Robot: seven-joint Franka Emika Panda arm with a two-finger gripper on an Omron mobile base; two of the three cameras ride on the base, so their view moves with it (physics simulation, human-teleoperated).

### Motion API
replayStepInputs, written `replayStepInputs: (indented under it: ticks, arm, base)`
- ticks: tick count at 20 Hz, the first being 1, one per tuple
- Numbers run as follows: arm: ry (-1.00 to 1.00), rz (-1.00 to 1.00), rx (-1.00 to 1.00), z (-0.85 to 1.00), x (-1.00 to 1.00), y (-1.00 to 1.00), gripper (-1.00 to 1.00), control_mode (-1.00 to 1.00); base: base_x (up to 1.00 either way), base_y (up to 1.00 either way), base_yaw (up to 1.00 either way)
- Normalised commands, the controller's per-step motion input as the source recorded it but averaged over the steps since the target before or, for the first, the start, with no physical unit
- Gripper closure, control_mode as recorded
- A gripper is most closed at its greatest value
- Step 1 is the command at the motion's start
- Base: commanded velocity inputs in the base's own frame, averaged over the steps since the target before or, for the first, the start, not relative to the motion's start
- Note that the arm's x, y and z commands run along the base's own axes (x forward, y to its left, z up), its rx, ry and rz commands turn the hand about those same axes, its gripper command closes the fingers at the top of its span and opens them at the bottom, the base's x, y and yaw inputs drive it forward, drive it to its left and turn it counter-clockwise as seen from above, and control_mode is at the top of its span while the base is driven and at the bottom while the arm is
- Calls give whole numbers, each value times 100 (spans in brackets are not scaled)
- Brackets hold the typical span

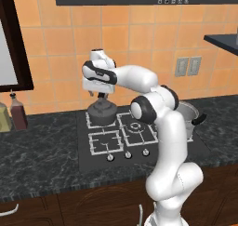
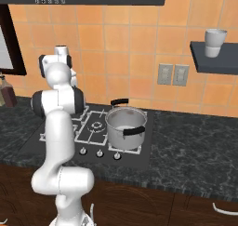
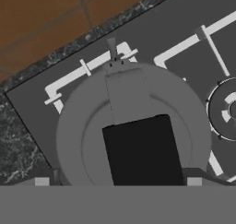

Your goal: Pick the kettle from the counter and place it on a stove burner. Then turn the burner on.

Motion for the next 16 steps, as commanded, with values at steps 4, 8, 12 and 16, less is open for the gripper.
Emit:
replayStepInputs:
  ticks: [4, 8, 12, 16]
  arm:
    - [-8, -7, 0, 20, 28, 0, -100, -100]
    - [-11, -8, 0, 21, 33, 0, -100, -100]
    - [-16, -8, 1, 8, 28, 0, -100, -100]
    - [-30, -7, 11, 16, -17, 0, -100, -100]
  base:
    - [0, 0, 0]
    - [0, 0, 0]
    - [0, 0, 0]
    - [0, 0, 0]
